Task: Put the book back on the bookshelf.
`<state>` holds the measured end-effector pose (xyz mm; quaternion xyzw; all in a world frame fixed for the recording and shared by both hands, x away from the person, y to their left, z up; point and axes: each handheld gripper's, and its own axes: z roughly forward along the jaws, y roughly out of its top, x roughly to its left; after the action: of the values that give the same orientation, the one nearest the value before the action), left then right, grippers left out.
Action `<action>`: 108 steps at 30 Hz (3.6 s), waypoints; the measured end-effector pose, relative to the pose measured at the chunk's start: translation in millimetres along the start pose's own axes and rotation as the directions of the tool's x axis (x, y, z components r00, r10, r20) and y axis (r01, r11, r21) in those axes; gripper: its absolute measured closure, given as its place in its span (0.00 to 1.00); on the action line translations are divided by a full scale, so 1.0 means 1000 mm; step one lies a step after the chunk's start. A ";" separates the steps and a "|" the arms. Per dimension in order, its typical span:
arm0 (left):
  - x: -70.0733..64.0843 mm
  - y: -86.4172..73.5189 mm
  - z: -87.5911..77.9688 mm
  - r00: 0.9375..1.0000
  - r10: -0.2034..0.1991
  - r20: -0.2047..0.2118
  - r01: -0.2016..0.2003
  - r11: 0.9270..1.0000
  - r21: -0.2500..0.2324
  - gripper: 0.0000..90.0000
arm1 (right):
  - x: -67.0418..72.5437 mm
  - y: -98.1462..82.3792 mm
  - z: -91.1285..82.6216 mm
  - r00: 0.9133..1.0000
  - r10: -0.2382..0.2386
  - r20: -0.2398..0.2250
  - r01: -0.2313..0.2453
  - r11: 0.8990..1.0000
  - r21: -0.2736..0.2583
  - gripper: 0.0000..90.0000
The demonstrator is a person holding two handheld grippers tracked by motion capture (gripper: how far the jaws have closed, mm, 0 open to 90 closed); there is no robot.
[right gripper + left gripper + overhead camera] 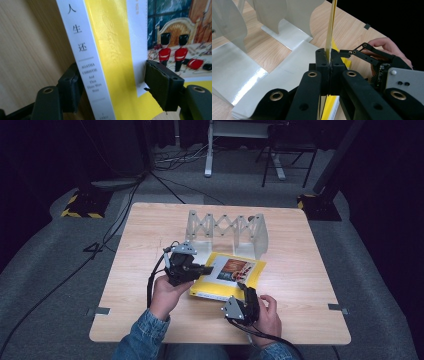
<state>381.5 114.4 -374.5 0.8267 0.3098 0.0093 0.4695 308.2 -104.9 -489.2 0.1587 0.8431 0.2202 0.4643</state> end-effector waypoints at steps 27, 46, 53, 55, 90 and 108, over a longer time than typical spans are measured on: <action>0.025 -0.014 0.004 0.988 -0.124 -0.089 0.129 0.990 0.058 0.65 | 0.024 0.016 -0.001 0.975 -0.211 0.072 0.209 0.977 0.033 0.83; 0.055 -0.041 -0.052 0.959 -0.279 -0.037 0.268 0.946 -0.184 0.61 | -0.018 0.017 -0.037 0.992 0.126 -0.022 -0.127 0.988 -0.082 0.84; 0.058 -0.046 -0.052 0.954 -0.296 -0.038 0.285 0.943 -0.174 0.61 | -0.040 0.016 -0.051 0.964 0.258 -0.065 -0.265 0.956 -0.127 0.85; 0.060 -0.047 -0.053 0.953 -0.300 -0.038 0.289 0.941 -0.175 0.61 | -0.045 0.016 -0.054 0.957 0.281 -0.066 -0.288 0.948 -0.139 0.85; 0.055 -0.083 -0.074 0.948 -0.243 -0.206 0.219 0.966 -0.135 0.58 | -0.116 0.012 -0.074 0.889 0.457 -0.001 -0.447 0.870 -0.209 0.84; 0.057 -0.129 -0.085 0.917 -0.223 -0.330 0.203 0.975 -0.093 0.56 | -0.149 0.012 -0.043 0.775 0.632 -0.021 -0.619 0.752 -0.225 0.84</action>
<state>336.5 257.1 -443.9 0.7605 0.4736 0.1090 0.4307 349.6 -174.8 -356.3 0.3853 0.6984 0.4496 0.4020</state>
